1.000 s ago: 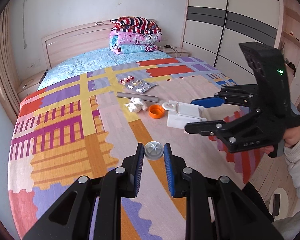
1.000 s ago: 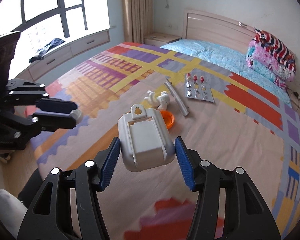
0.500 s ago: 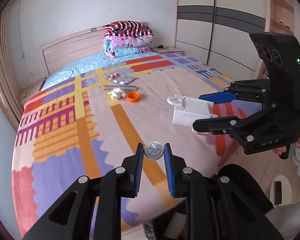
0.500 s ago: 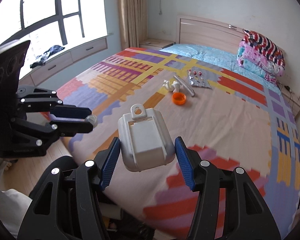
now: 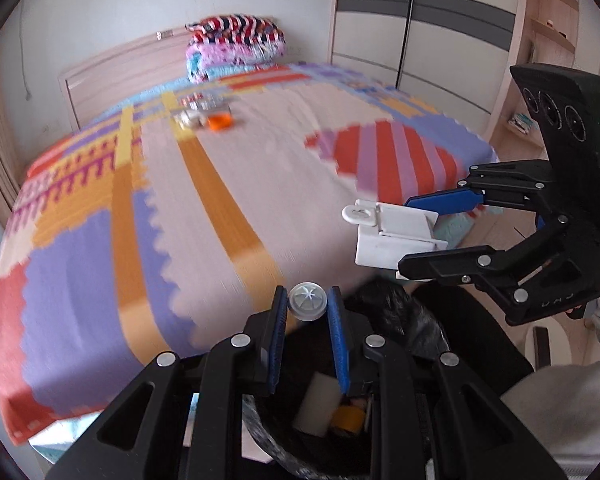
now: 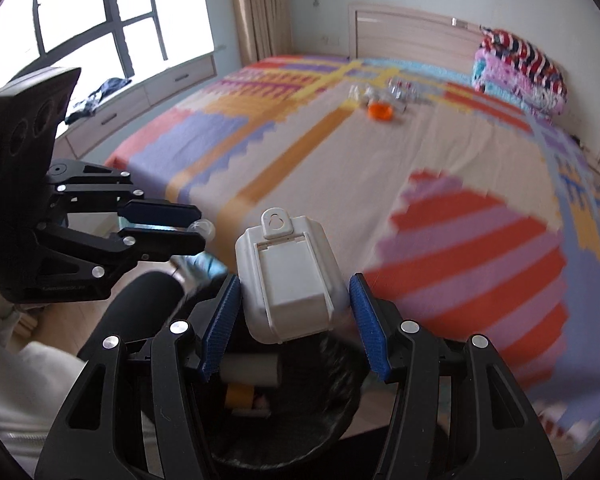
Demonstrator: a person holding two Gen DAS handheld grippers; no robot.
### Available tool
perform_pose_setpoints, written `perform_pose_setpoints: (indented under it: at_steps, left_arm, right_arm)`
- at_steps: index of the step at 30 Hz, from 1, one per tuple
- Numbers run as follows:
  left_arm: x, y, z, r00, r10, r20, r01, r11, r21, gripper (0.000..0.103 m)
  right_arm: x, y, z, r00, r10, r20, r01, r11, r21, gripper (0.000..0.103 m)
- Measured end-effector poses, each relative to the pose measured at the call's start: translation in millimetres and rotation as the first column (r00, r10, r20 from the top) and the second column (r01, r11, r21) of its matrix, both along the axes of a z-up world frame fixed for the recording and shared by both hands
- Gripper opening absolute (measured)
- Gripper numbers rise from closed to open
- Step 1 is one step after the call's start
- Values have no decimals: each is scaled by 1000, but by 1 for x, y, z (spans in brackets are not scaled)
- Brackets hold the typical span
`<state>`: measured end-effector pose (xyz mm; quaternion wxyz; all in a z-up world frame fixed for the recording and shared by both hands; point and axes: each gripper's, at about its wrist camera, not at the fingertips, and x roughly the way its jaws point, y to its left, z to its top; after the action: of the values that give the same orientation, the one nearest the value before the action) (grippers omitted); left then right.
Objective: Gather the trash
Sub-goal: 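Carry the clear cap and white holder down over the black trash bin, then open the left tool to drop the cap while the right tool drops the holder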
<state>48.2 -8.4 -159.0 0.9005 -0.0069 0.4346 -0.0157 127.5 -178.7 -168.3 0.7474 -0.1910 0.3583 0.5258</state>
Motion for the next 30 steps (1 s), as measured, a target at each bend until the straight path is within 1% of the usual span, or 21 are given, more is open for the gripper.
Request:
perform_pose_setpoints:
  at_steps: [7,11,13,17,22,30]
  left_arm:
    - [-10,-13,-46,994,-14,-108,11,999,-36,20]
    - [-9,-22,-75,983,-28,-179,21,999,-42,20]
    - [-8,-23,-89,977,-31,-211,19,998,-57,20]
    - [-5,-24,-110,964,-31,-264,13,997,-70,20]
    - [-2,-25,-129,950,-35,-311,7,996,-90,20]
    - [2,-29,-141,938,-42,-344,7,995,-103,20]
  right_arm:
    - [-20,-6,-40,996,1,-85,-6,998,-58,56]
    - [-28,-4,-65,994,-2,-105,-10,993,-119,56]
    - [-30,-1,-77,994,-8,-105,-9,988,-156,56]
    - [-29,2,-94,993,-33,-117,9,979,-202,56]
    - [-28,8,-108,990,-54,-131,21,970,-244,56]
    - [-27,16,-125,986,-67,-152,22,960,-280,56]
